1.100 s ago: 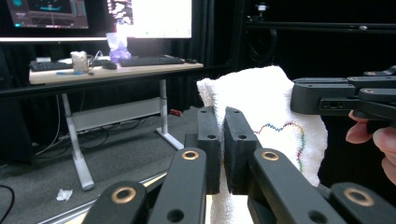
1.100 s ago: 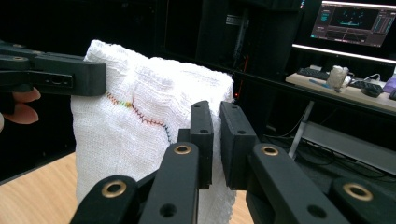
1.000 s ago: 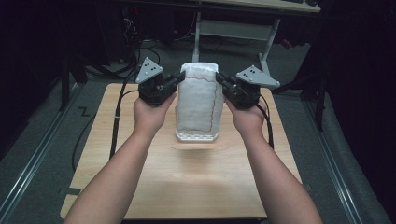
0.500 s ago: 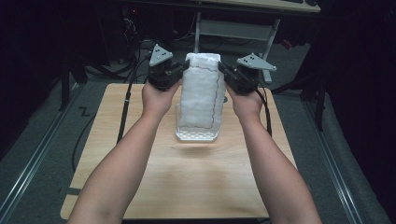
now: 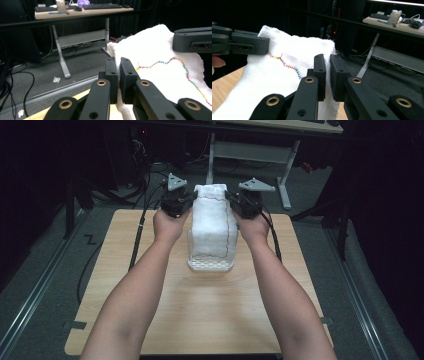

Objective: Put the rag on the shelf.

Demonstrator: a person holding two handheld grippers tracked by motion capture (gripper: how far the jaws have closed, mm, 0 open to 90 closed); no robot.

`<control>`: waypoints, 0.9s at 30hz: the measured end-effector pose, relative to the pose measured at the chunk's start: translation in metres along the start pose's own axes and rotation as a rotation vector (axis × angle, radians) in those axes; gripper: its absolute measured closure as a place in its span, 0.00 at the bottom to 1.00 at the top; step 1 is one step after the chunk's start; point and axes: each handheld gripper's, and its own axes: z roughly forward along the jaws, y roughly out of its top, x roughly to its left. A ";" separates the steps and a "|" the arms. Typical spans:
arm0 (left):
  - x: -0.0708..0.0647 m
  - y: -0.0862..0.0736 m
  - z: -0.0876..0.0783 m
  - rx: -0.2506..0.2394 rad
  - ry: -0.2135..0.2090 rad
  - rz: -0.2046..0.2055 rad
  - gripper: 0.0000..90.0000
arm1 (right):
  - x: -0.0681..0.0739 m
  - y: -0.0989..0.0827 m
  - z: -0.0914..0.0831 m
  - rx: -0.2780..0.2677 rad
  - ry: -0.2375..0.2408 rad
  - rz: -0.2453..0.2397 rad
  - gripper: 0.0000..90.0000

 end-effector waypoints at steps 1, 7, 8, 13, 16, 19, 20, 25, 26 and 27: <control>0.001 -0.001 0.001 0.003 0.002 0.002 0.96 | 0.000 -0.001 0.003 0.010 -0.003 -0.007 0.94; 0.008 -0.008 0.009 0.058 -0.013 -0.008 0.96 | -0.001 -0.003 0.014 0.046 -0.006 -0.036 0.94; 0.009 -0.009 0.011 0.064 -0.015 -0.012 0.96 | -0.001 -0.005 0.016 0.060 -0.007 -0.036 0.94; 0.012 -0.024 0.020 0.115 -0.029 -0.052 0.95 | -0.001 -0.014 0.026 0.119 -0.003 -0.036 0.93; 0.016 -0.032 0.026 0.168 -0.054 -0.087 0.91 | -0.003 -0.018 0.030 0.143 0.002 -0.005 0.88; 0.021 -0.036 0.025 0.172 -0.057 -0.096 0.73 | -0.005 -0.020 0.032 0.155 -0.010 0.017 0.77; 0.023 -0.036 0.023 0.167 -0.051 -0.103 0.71 | -0.007 -0.021 0.032 0.157 -0.009 0.018 0.76; 0.027 -0.036 0.017 0.133 -0.032 -0.124 0.67 | -0.013 -0.026 0.028 0.160 -0.029 0.027 0.73; 0.027 -0.037 0.016 0.128 -0.028 -0.126 0.66 | -0.014 -0.027 0.026 0.161 -0.030 0.030 0.73; 0.027 -0.037 0.015 0.122 -0.025 -0.128 0.66 | -0.015 -0.028 0.025 0.161 -0.032 0.030 0.72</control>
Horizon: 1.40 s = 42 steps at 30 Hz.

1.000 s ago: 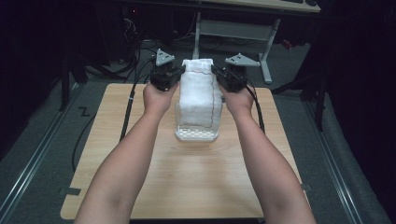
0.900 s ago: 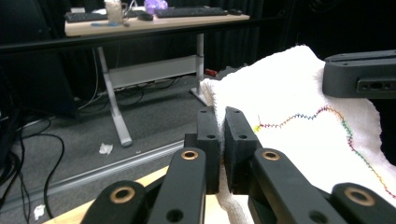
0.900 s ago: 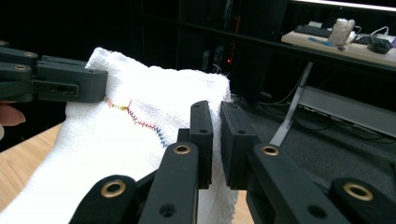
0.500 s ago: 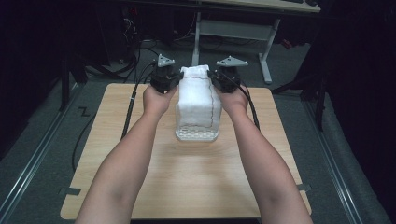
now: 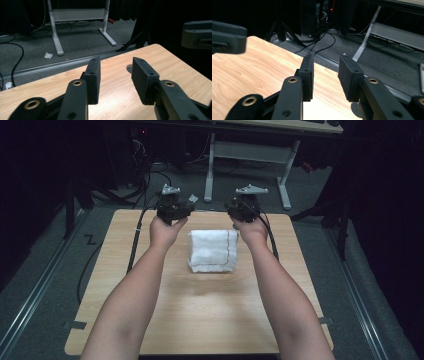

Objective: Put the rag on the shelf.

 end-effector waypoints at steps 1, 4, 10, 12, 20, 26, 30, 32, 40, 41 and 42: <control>0.000 -0.001 -0.001 -0.003 0.000 -0.003 0.65 | -0.001 -0.001 -0.001 -0.001 -0.002 0.006 0.72; 0.001 -0.004 -0.005 -0.008 0.003 -0.011 0.64 | -0.005 -0.005 -0.005 0.005 -0.007 0.017 0.71; 0.000 -0.016 -0.019 -0.039 0.000 -0.019 0.63 | -0.011 -0.016 -0.018 0.001 0.004 0.023 0.61; -0.002 -0.021 -0.025 -0.035 0.007 0.000 0.63 | -0.011 -0.022 -0.025 0.002 -0.003 0.016 0.60; -0.019 -0.042 -0.065 -0.084 0.042 0.036 0.61 | -0.010 -0.035 -0.068 -0.052 0.035 0.026 0.53; -0.030 -0.066 -0.101 -0.083 0.002 0.059 0.59 | -0.002 -0.054 -0.102 -0.094 0.048 0.021 0.51; -0.035 -0.089 -0.117 -0.065 -0.021 0.064 0.59 | 0.006 -0.071 -0.119 -0.090 0.038 -0.010 0.49; -0.038 -0.102 -0.125 -0.057 -0.042 0.061 0.58 | 0.009 -0.078 -0.127 -0.093 0.032 -0.025 0.49; -0.045 -0.153 -0.145 0.033 -0.073 0.088 0.56 | 0.031 -0.118 -0.149 -0.055 0.068 -0.052 0.49; -0.047 -0.160 -0.147 0.041 -0.077 0.088 0.56 | 0.036 -0.129 -0.150 -0.044 0.075 -0.057 0.48; -0.049 -0.169 -0.149 0.050 -0.081 0.087 0.56 | 0.039 -0.135 -0.150 -0.038 0.074 -0.062 0.49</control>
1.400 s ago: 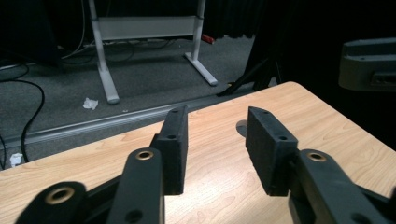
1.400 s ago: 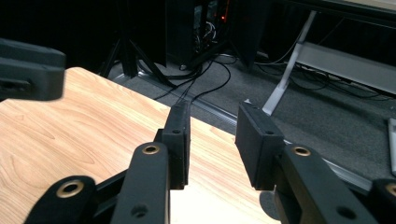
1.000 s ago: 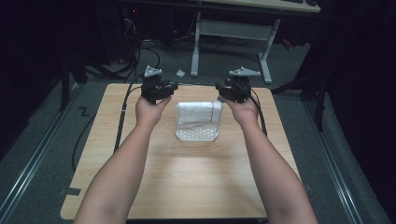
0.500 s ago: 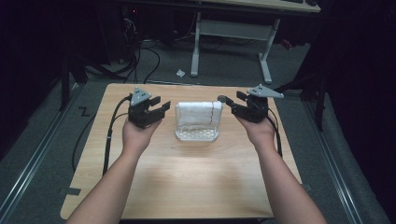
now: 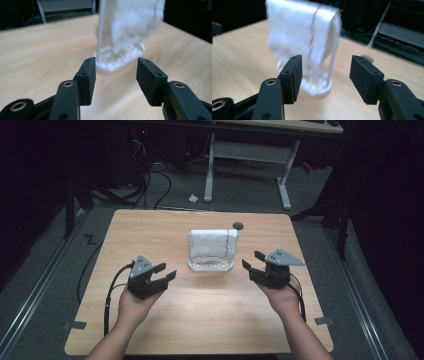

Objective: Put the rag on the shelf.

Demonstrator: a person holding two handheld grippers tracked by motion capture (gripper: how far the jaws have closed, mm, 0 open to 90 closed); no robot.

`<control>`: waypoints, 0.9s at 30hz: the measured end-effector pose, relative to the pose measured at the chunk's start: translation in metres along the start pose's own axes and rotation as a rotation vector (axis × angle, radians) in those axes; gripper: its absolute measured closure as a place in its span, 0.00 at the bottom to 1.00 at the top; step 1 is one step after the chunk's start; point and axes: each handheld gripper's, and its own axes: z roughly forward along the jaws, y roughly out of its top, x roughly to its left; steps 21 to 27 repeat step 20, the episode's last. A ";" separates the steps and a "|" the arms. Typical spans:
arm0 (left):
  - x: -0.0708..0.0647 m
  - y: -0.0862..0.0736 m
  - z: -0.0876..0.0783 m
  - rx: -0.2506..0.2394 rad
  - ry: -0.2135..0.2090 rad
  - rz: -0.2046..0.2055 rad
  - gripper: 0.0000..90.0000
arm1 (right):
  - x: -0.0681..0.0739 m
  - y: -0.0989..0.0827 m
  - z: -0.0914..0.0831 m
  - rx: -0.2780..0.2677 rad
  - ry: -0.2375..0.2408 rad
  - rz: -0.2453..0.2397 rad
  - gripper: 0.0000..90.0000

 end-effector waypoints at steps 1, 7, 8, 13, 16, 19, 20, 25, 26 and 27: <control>-0.003 -0.010 -0.001 0.010 -0.001 0.000 0.56 | 0.005 -0.009 0.000 0.006 -0.004 -0.002 0.49; -0.023 -0.063 -0.004 0.138 -0.114 -0.146 0.55 | 0.023 -0.075 -0.002 0.097 0.026 0.076 0.48; -0.027 -0.064 -0.004 0.132 -0.127 -0.117 0.53 | 0.025 -0.087 -0.003 0.099 0.016 0.084 0.49; -0.027 -0.067 0.009 0.190 -0.063 -0.019 0.53 | 0.029 -0.111 0.002 0.200 0.008 0.019 0.50; -0.028 -0.067 0.011 0.193 -0.063 0.000 0.53 | 0.025 -0.110 0.008 0.199 0.033 0.076 0.50; -0.026 -0.068 0.011 0.194 -0.059 -0.003 0.52 | 0.028 -0.110 0.010 0.207 0.021 0.040 0.50; -0.025 -0.068 0.011 0.193 -0.057 -0.004 0.52 | 0.027 -0.112 0.010 0.210 0.028 0.046 0.50; -0.025 -0.068 0.011 0.193 -0.057 -0.004 0.52 | 0.027 -0.112 0.010 0.210 0.028 0.046 0.50; -0.025 -0.068 0.011 0.193 -0.057 -0.004 0.52 | 0.027 -0.112 0.010 0.210 0.028 0.046 0.50; -0.025 -0.068 0.011 0.193 -0.057 -0.004 0.52 | 0.027 -0.112 0.010 0.210 0.028 0.046 0.50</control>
